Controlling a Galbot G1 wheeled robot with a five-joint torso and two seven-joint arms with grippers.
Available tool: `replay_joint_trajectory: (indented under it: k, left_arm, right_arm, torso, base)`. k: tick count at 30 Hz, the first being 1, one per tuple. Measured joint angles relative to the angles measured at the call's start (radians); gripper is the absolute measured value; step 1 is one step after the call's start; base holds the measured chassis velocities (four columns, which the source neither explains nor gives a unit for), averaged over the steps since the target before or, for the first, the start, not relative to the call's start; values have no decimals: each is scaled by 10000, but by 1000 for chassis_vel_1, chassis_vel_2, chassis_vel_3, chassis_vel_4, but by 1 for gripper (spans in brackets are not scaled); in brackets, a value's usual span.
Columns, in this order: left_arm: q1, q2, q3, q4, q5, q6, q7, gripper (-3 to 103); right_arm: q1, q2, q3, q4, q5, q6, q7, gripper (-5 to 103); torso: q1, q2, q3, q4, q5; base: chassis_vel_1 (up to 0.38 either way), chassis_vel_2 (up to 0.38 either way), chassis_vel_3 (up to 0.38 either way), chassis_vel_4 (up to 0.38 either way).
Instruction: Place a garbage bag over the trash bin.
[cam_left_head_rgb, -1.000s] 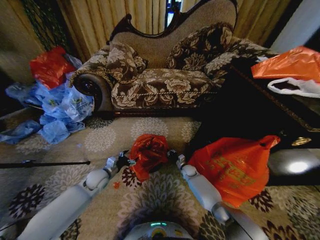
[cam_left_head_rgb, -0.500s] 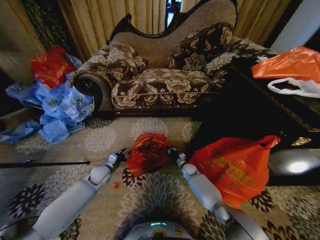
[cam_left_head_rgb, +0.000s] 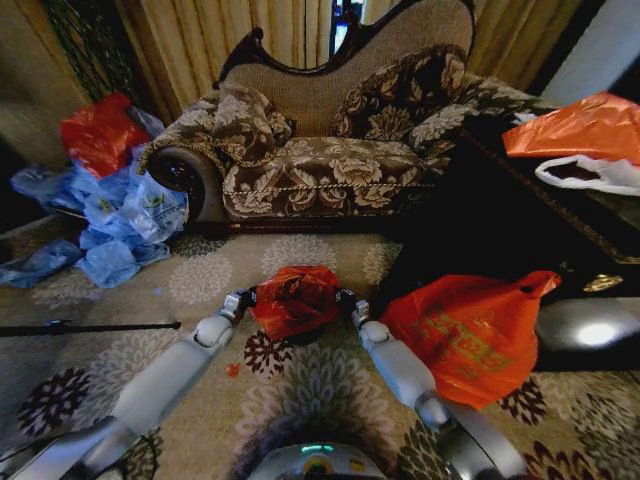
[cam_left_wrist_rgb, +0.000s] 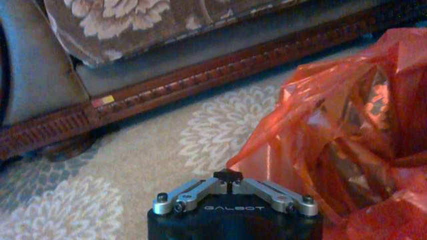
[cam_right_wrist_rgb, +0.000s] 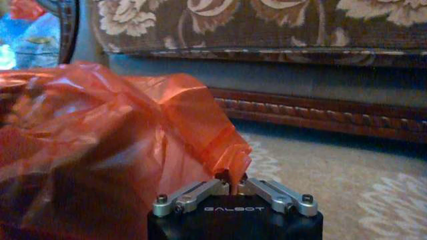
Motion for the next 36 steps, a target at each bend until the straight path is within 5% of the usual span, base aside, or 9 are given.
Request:
replay_joint_trajectory:
  k: [16,21,36]
  left_arm:
    - [-83,-377,344,848,40,213,360,0]
    - [-333,-646,86,763,-159,-241,291,0]
    - [-676,-974,301,1443,-87,-64,503,0]
  right_arm:
    - [-174,77,-50,-829,-85,348,-273,0]
    - [107,205,-42,-785,362,1054,-301,0]
    - [419,448,-87,-1349,-244,422,-339,0]
  torso:
    - [0,0,0,-1,0]
    - [0,0,0,1,-2]
    - [0,0,-1,-2,-2]
  base:
    - [0,0,0,0]
    - [0,0,0,0]
    - [0,0,0,0]
